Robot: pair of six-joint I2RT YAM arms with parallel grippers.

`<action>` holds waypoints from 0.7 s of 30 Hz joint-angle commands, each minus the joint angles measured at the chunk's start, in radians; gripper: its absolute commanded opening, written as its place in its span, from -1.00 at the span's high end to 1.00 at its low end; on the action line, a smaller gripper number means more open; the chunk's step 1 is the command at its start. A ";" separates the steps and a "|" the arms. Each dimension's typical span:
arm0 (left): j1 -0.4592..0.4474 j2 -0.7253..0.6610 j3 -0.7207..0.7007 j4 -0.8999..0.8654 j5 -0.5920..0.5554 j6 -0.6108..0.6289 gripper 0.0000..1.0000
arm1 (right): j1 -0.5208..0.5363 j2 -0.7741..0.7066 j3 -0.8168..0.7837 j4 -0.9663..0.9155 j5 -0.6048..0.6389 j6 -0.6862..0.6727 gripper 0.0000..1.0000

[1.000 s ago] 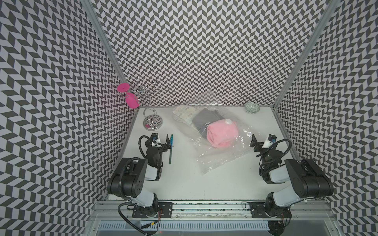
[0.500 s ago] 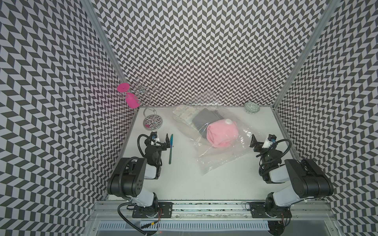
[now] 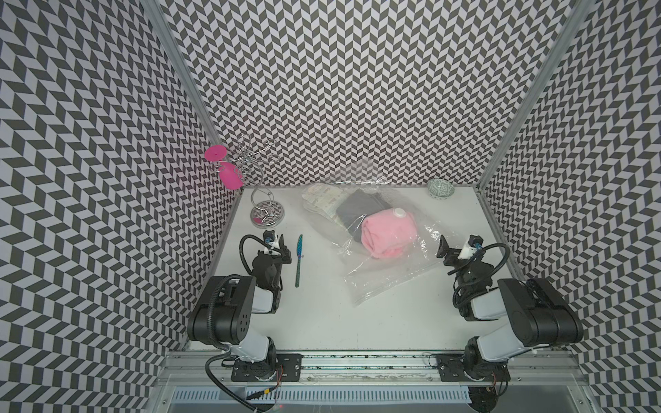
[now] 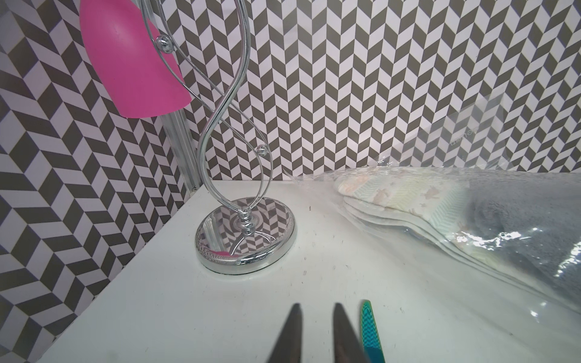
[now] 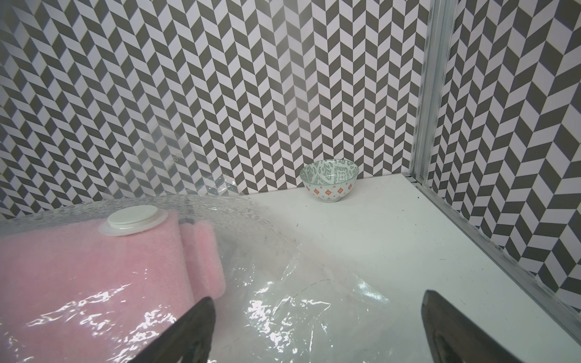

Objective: Place the folded towel into the vacuum bag
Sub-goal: Reset both arms

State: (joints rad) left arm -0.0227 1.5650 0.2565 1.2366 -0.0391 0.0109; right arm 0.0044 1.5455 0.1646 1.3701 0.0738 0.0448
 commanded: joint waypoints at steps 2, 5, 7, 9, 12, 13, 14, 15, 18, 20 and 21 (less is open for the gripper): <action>-0.001 -0.006 0.000 0.017 -0.009 0.007 -0.99 | -0.003 0.014 0.009 0.052 -0.014 -0.013 -0.99; 0.004 -0.001 0.010 0.002 -0.003 0.001 -0.99 | -0.004 0.014 0.011 0.052 -0.017 -0.013 -0.99; 0.004 -0.005 0.007 0.002 -0.001 0.001 -0.99 | -0.004 0.014 0.012 0.050 -0.018 -0.013 -0.99; 0.007 -0.006 0.005 0.007 0.006 -0.001 -0.99 | -0.004 0.014 0.012 0.049 -0.017 -0.013 -0.99; 0.011 -0.006 0.004 0.008 0.013 0.000 -0.99 | -0.004 0.013 0.012 0.047 -0.019 -0.013 -0.99; 0.010 -0.007 0.004 0.009 0.012 -0.001 -0.99 | -0.004 0.015 0.013 0.047 -0.019 -0.013 -0.99; 0.010 -0.007 0.004 0.008 0.013 -0.001 -0.99 | -0.005 0.014 0.013 0.047 -0.019 -0.014 -0.99; 0.010 -0.007 0.003 0.009 0.013 -0.001 -0.99 | -0.004 0.014 0.014 0.046 -0.018 -0.013 -0.99; 0.011 -0.007 0.003 0.010 0.012 0.000 -0.99 | -0.004 0.014 0.013 0.045 -0.019 -0.013 -0.99; 0.007 -0.007 0.003 0.011 0.007 0.001 -0.99 | -0.004 0.014 0.015 0.044 -0.018 -0.013 -0.99; 0.004 -0.009 0.001 0.012 -0.002 0.003 -0.99 | -0.004 0.014 0.014 0.043 -0.018 -0.013 -0.99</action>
State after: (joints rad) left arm -0.0189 1.5650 0.2565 1.2366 -0.0357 0.0078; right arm 0.0040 1.5463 0.1658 1.3697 0.0689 0.0444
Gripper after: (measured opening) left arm 0.991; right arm 0.995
